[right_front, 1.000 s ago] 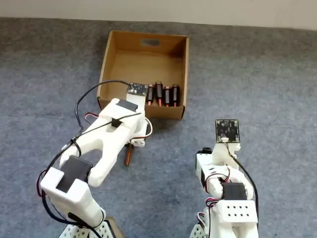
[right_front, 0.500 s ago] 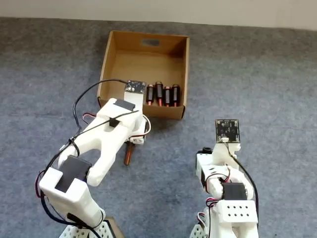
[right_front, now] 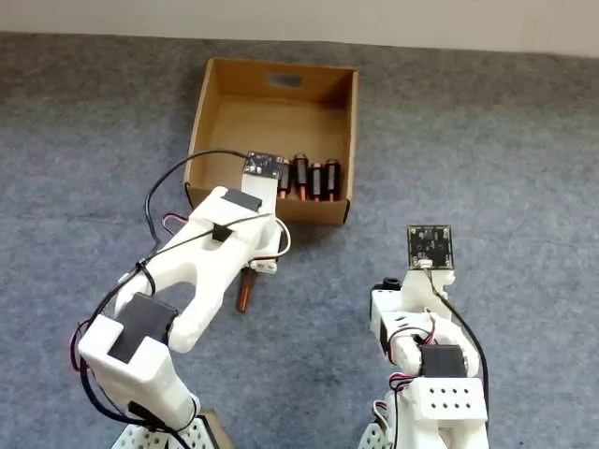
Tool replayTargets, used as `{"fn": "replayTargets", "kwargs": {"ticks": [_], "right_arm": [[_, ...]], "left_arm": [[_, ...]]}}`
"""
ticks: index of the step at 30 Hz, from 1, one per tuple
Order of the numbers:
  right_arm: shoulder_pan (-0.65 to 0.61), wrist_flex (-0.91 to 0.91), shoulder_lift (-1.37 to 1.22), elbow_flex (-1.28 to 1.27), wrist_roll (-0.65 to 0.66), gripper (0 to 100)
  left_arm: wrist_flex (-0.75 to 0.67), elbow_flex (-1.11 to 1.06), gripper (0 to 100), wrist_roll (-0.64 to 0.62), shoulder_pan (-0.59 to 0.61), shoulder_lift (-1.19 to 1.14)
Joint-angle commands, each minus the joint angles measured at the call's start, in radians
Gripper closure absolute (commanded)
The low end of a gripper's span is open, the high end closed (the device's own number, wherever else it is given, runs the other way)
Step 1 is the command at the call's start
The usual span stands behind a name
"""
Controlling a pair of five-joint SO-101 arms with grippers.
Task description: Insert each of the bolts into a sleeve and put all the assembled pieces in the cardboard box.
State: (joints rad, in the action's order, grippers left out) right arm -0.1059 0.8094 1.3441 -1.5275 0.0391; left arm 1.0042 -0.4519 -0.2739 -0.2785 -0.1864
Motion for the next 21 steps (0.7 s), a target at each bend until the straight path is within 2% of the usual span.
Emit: {"fn": "replayTargets", "kwargs": {"ticks": [1, 6, 13, 18, 21], "right_arm": [[-0.01, -0.019, 0.015, 0.004, -0.003, 99.2], [-0.079, -0.038, 0.008, -0.001, -0.003, 99.2], [-0.084, -0.09, 0.005, -0.045, -0.003, 98.9], [-0.084, -0.018, 0.005, -0.03, -0.003, 98.9], [-0.084, 0.025, 0.005, 0.004, -0.003, 98.9]], "left_arm": [[-0.043, 0.01, 99, -0.002, 0.007, 0.005], [-0.041, -0.001, 99, -0.002, 0.012, 0.005], [-0.049, -0.085, 99, -0.003, 0.005, 0.101], [-0.051, -0.136, 99, -0.003, 0.005, 0.182], [-0.098, -0.171, 99, -0.003, 0.005, 0.191]]}}
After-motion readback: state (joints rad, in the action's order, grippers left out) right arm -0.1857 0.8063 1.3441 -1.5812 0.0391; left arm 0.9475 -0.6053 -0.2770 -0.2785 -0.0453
